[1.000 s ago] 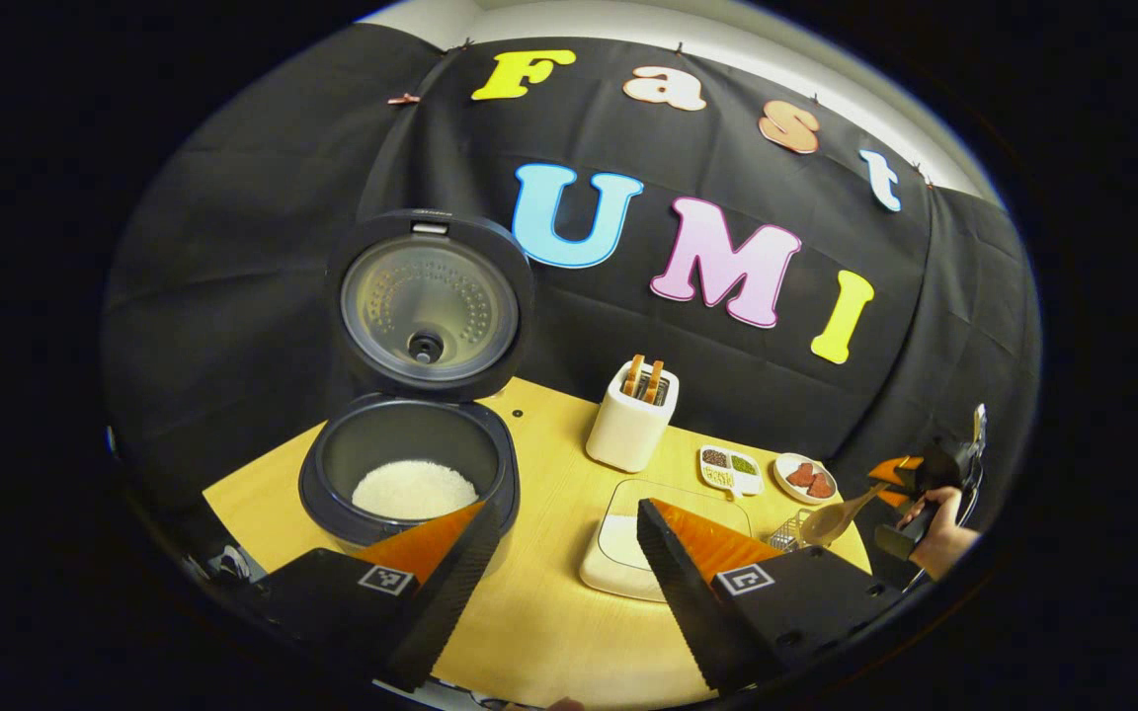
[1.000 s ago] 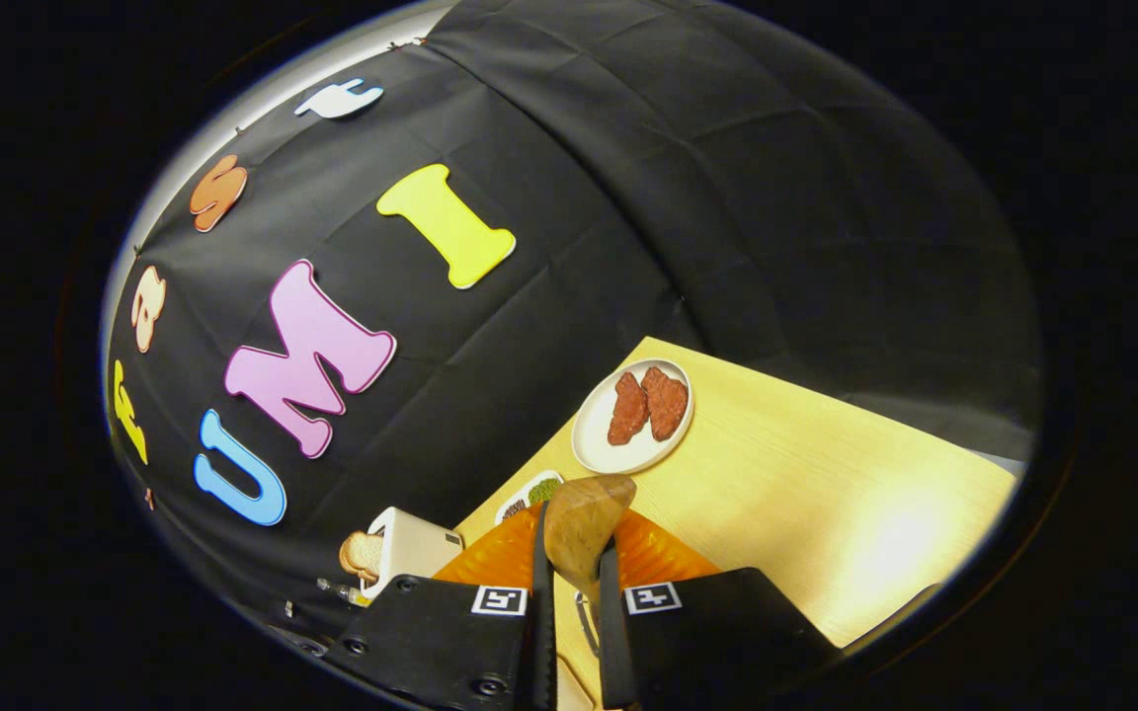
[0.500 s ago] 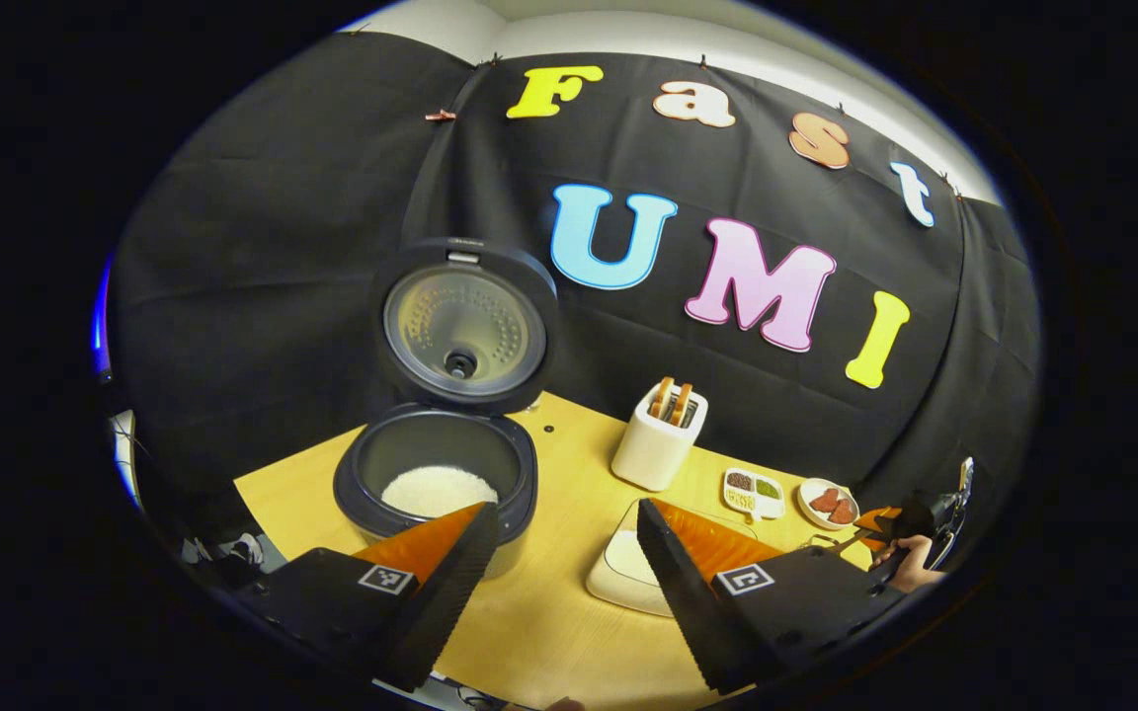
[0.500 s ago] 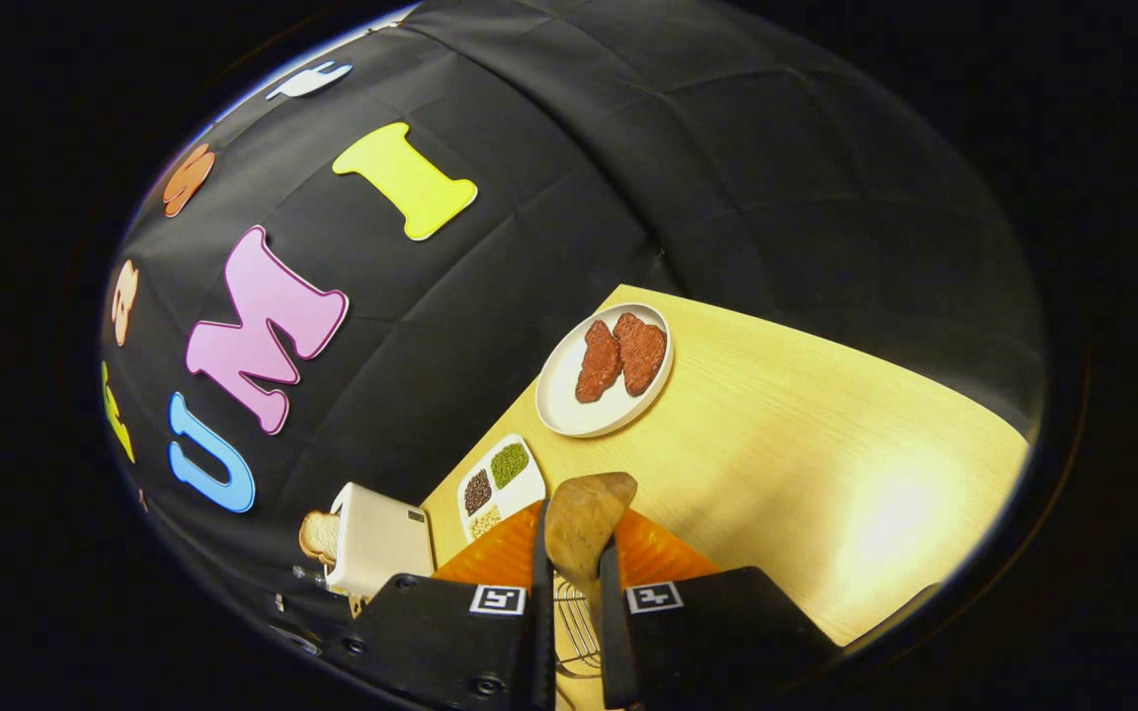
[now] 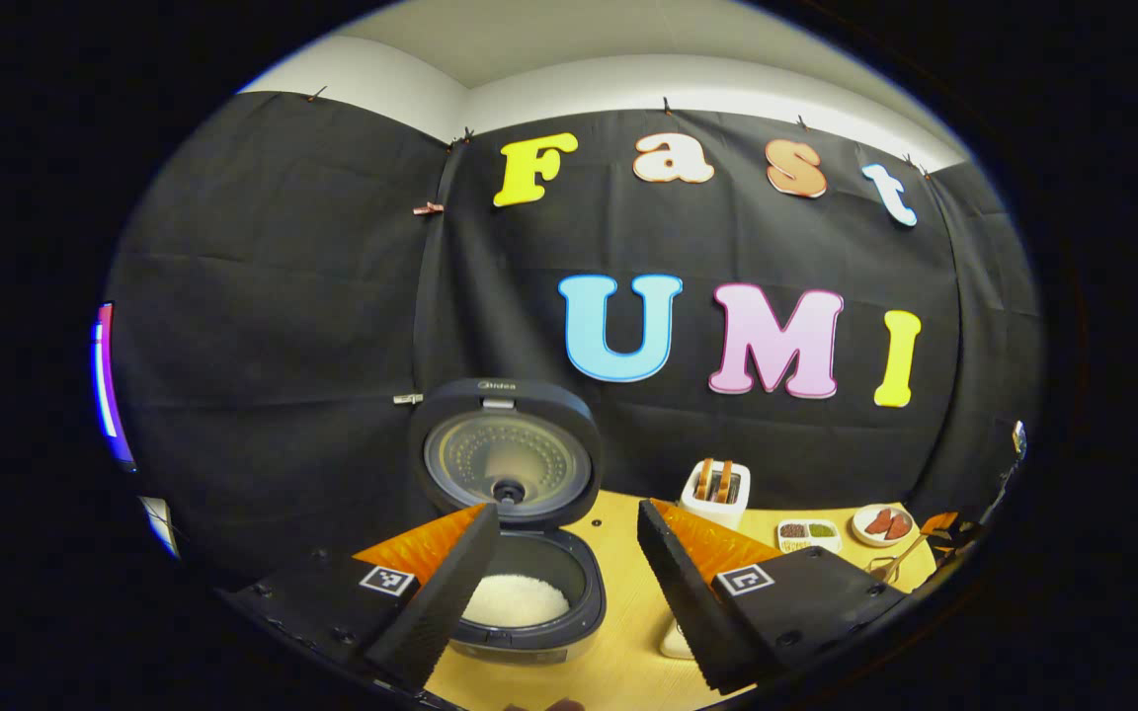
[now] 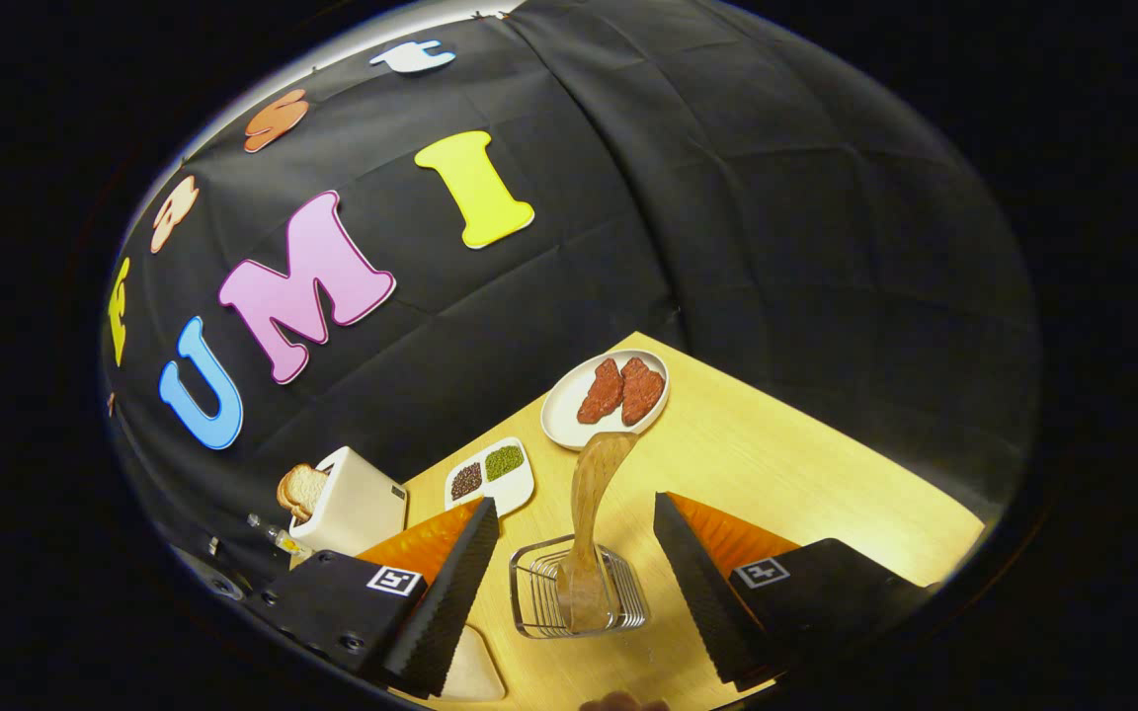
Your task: Close the left gripper, press the button to open the rice cooker; take a wooden spoon from the chopstick holder with the right hand, scoop a spoonful of rice and pour it into the rice cooker, then put the wooden spoon back into the chopstick holder.
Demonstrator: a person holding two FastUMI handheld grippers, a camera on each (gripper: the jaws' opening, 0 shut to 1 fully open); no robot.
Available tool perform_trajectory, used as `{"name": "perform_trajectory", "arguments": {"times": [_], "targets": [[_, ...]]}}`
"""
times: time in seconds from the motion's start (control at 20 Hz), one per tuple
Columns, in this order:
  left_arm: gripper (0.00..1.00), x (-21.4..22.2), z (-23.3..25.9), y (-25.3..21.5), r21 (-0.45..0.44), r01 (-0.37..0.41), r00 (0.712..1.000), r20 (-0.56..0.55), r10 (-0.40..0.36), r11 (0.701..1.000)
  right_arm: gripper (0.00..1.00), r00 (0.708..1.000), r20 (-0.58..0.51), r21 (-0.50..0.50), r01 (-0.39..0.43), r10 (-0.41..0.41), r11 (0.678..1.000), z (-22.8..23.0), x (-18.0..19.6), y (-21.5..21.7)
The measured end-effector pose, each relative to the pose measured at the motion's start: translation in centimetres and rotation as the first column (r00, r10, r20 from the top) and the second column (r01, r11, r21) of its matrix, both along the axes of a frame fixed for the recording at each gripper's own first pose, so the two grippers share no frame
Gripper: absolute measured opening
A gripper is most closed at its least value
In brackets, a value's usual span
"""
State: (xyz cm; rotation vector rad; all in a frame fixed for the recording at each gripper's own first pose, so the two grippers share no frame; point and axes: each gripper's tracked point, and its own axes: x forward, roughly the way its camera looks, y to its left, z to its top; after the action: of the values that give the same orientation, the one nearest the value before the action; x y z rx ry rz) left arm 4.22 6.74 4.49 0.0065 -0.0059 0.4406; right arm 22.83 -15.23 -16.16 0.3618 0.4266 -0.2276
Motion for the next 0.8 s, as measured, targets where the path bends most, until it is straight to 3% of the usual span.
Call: {"name": "perform_trajectory", "arguments": {"times": [0.1, 0.3, 0.6, 0.8], "targets": [[0.95, 0.8, 1.5, 1.4, 0.011, 0.012, 0.999, 0.039, -0.012, 1.0, 0.99, 1.0, 0.005, -0.034, -0.01, 0.011, 0.999, 1.0, -1.9, 0.3], [0.95, 2.6, 5.3, 5.3, 0.12, 0.021, 0.993, 0.11, -0.034, 0.993, 0.99, 0.997, 0.027, -0.143, -0.072, 0.076, 0.987, 3.3, -7.0, 2.0], [0.92, 6.9, 9.0, 9.3, 0.269, 0.034, 0.98, 0.181, -0.085, 0.963, 0.99, 0.973, 0.043, -0.281, -0.207, 0.227, 0.937, 5.9, -14.5, 7.8], [0.94, 10.8, 8.5, 11.2, 0.263, 0.054, 0.98, 0.171, -0.102, 0.963, 0.98, 0.953, 0.109, -0.345, -0.231, 0.283, 0.91, 9.3, -18.3, 11.3]]}}
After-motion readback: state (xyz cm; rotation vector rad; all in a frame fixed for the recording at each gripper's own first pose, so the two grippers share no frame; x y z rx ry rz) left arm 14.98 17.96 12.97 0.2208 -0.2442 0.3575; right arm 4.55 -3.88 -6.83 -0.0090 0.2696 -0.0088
